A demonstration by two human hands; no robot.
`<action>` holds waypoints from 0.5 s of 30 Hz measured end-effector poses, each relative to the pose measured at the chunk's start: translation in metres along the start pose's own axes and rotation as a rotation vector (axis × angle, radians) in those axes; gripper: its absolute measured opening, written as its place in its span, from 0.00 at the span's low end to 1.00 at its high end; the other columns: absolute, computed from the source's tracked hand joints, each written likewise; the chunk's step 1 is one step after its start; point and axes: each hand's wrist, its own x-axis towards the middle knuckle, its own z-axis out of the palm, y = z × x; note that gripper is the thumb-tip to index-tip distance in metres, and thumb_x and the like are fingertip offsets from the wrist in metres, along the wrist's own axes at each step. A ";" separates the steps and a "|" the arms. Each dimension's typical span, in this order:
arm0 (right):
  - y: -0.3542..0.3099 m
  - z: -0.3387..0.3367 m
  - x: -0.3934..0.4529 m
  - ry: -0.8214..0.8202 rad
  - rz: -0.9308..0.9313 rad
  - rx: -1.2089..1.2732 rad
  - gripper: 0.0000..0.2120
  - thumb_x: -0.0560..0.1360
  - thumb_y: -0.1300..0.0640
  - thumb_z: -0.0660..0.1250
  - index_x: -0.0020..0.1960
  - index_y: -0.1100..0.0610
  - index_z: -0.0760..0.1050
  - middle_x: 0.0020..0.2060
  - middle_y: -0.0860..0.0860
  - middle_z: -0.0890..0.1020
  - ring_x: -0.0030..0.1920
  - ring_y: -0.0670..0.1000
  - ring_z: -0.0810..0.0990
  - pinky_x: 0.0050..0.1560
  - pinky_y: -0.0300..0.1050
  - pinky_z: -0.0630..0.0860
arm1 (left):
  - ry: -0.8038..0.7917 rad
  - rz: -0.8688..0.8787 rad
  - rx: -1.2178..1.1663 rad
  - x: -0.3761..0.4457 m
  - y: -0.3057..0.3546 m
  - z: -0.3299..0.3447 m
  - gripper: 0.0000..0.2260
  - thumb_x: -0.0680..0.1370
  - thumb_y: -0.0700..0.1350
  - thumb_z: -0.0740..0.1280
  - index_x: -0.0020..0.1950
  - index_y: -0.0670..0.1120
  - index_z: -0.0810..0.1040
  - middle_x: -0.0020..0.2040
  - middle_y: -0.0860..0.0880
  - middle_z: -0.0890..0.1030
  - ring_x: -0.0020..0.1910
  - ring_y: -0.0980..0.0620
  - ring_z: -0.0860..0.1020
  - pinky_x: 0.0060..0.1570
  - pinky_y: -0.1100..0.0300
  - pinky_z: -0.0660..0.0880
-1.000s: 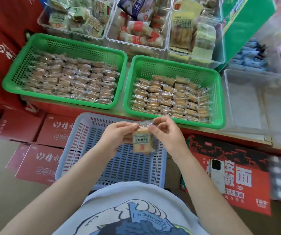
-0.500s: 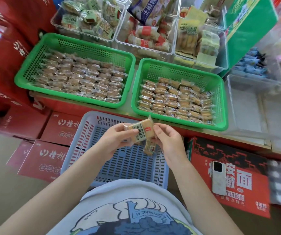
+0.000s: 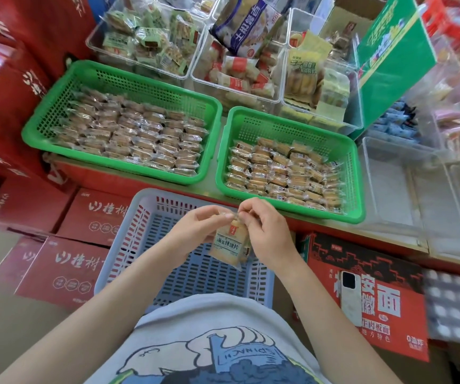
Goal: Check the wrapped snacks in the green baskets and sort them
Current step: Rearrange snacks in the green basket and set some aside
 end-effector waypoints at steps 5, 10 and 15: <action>0.004 -0.004 0.007 -0.021 0.183 0.133 0.05 0.80 0.57 0.68 0.45 0.51 0.79 0.35 0.44 0.79 0.38 0.44 0.76 0.42 0.42 0.74 | 0.099 -0.012 -0.130 0.009 0.006 0.000 0.09 0.79 0.39 0.70 0.53 0.33 0.82 0.44 0.41 0.86 0.43 0.47 0.85 0.41 0.57 0.82; 0.013 -0.012 0.017 -0.124 0.310 0.220 0.05 0.76 0.49 0.73 0.50 0.47 0.79 0.42 0.47 0.77 0.39 0.45 0.73 0.43 0.43 0.73 | 0.163 0.005 -0.157 0.020 0.007 0.000 0.06 0.77 0.40 0.72 0.49 0.38 0.84 0.45 0.39 0.86 0.44 0.45 0.85 0.44 0.57 0.83; 0.024 -0.017 0.032 -0.243 0.372 0.236 0.12 0.73 0.48 0.76 0.53 0.42 0.76 0.50 0.39 0.79 0.44 0.39 0.75 0.50 0.42 0.74 | 0.222 0.021 -0.054 0.041 0.023 0.005 0.09 0.77 0.48 0.73 0.49 0.42 0.87 0.46 0.41 0.87 0.46 0.45 0.85 0.47 0.58 0.81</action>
